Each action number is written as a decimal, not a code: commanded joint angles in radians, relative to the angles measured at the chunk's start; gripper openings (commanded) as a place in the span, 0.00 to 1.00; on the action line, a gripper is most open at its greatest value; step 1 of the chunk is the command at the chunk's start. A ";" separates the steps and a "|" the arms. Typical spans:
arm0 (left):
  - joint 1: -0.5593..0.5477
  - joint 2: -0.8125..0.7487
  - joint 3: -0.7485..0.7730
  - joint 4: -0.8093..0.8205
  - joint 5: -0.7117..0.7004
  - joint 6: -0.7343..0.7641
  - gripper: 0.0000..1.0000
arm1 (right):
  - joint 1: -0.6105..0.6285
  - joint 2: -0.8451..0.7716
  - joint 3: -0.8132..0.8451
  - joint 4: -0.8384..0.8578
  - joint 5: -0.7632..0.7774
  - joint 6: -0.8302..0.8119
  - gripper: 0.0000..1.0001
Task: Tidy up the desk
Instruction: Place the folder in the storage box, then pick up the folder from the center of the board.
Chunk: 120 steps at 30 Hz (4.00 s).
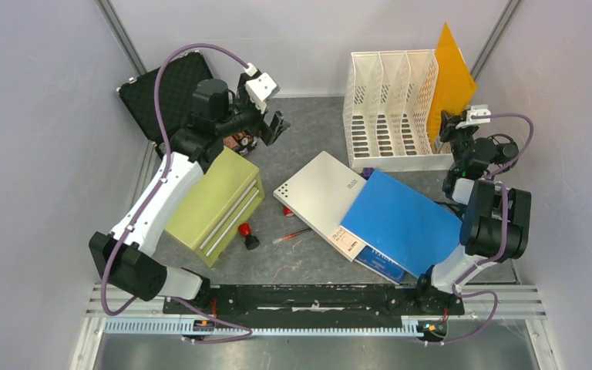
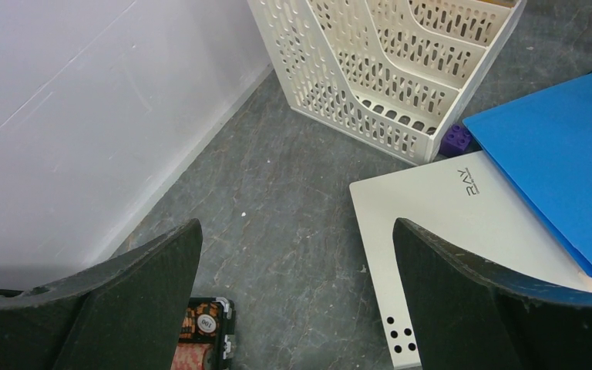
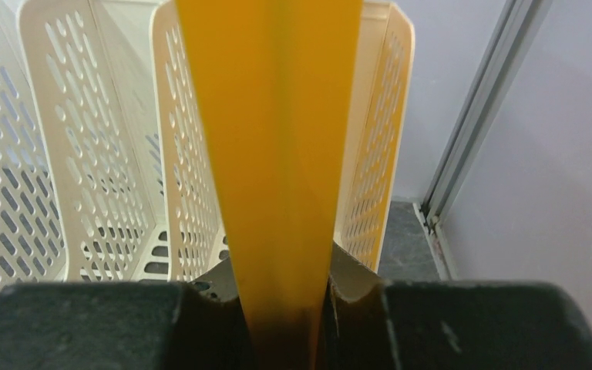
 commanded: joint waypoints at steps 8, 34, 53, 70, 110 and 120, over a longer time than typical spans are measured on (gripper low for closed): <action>0.003 -0.002 -0.009 0.044 0.034 -0.032 1.00 | -0.002 0.031 -0.038 0.027 -0.057 -0.038 0.03; 0.002 -0.043 -0.034 0.029 0.017 -0.064 1.00 | -0.002 -0.232 0.081 -0.383 0.081 -0.138 0.86; 0.003 -0.062 -0.092 -0.022 -0.057 -0.177 1.00 | 0.131 -0.746 0.026 -1.373 -0.240 -0.720 0.89; 0.002 0.060 -0.073 -0.104 -0.184 -0.058 1.00 | 0.739 -0.828 -0.118 -1.811 -0.097 -1.031 0.91; -0.003 0.181 -0.023 -0.088 -0.028 -0.088 1.00 | 1.062 -0.758 -0.189 -1.755 0.542 -0.746 0.29; -0.013 0.191 -0.016 -0.088 0.017 -0.102 1.00 | 1.078 -0.756 -0.087 -1.789 0.422 -0.723 0.00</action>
